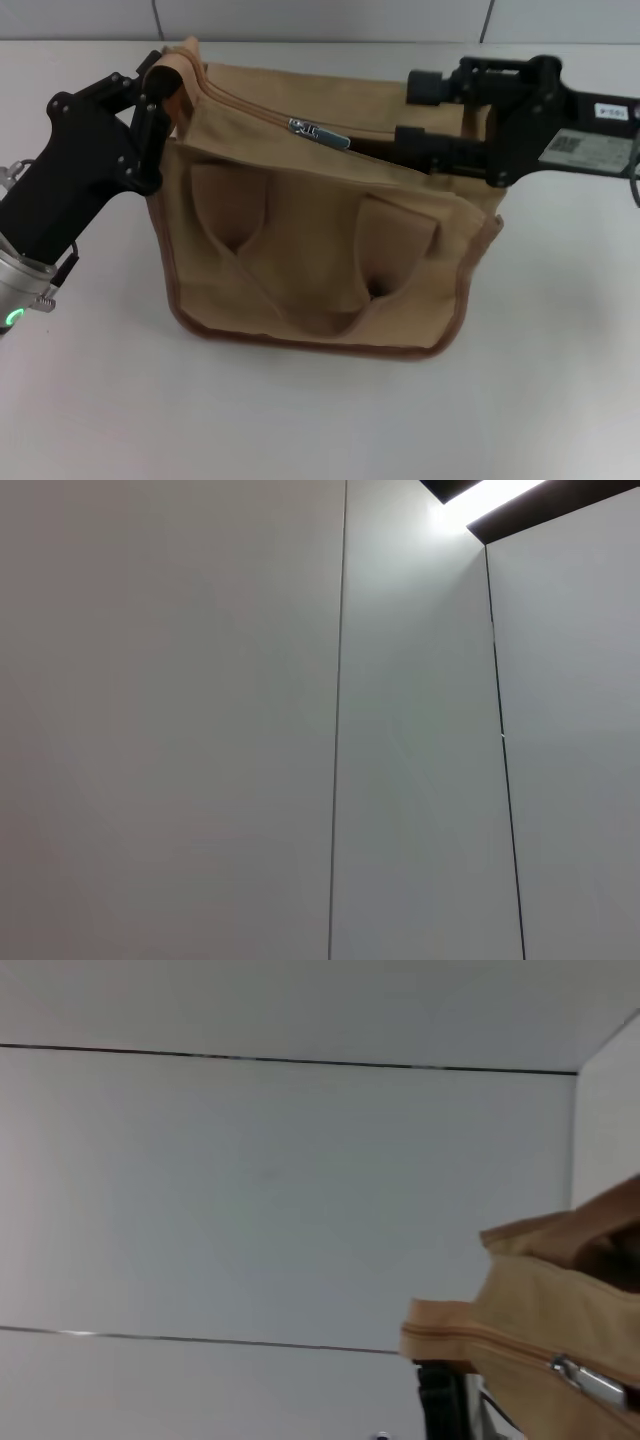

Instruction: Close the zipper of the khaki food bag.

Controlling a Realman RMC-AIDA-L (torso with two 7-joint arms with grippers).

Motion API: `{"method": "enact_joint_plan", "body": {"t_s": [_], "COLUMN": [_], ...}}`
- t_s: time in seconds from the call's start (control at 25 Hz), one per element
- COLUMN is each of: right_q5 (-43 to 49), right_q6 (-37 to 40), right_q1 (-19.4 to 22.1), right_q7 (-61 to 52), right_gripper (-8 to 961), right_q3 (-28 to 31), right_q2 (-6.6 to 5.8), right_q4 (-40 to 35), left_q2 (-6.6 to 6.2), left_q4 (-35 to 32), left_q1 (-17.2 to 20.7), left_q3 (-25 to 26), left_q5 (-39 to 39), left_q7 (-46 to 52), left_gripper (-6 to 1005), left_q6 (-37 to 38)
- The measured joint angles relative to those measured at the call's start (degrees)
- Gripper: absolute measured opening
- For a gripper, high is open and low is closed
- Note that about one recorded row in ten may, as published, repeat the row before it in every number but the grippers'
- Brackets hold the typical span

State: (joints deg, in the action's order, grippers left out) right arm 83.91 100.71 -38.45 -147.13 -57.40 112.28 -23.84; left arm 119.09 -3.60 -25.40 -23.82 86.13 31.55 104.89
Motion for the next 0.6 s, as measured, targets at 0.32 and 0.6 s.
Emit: {"method": "enact_joint_plan", "body": {"t_s": [0.32, 0.6], "right_q5": [1.69, 1.96], "right_q6": [-0.31, -1.62], "right_q1": [0.18, 0.32], "right_q7": [-0.32, 0.10], "right_gripper": [564, 564], "right_q3": [0.30, 0.08], "right_q2": [0.04, -0.33], "right_q4": [-0.27, -0.31], "left_q2": [0.00, 0.06], "left_q4": [0.00, 0.00], "left_q1": [-0.11, -0.26], "left_q3": [-0.34, -0.35], "left_q5": [0.00, 0.00], "left_q7": [0.00, 0.00], "left_gripper": [20, 20], "left_q6": [0.05, 0.01]}}
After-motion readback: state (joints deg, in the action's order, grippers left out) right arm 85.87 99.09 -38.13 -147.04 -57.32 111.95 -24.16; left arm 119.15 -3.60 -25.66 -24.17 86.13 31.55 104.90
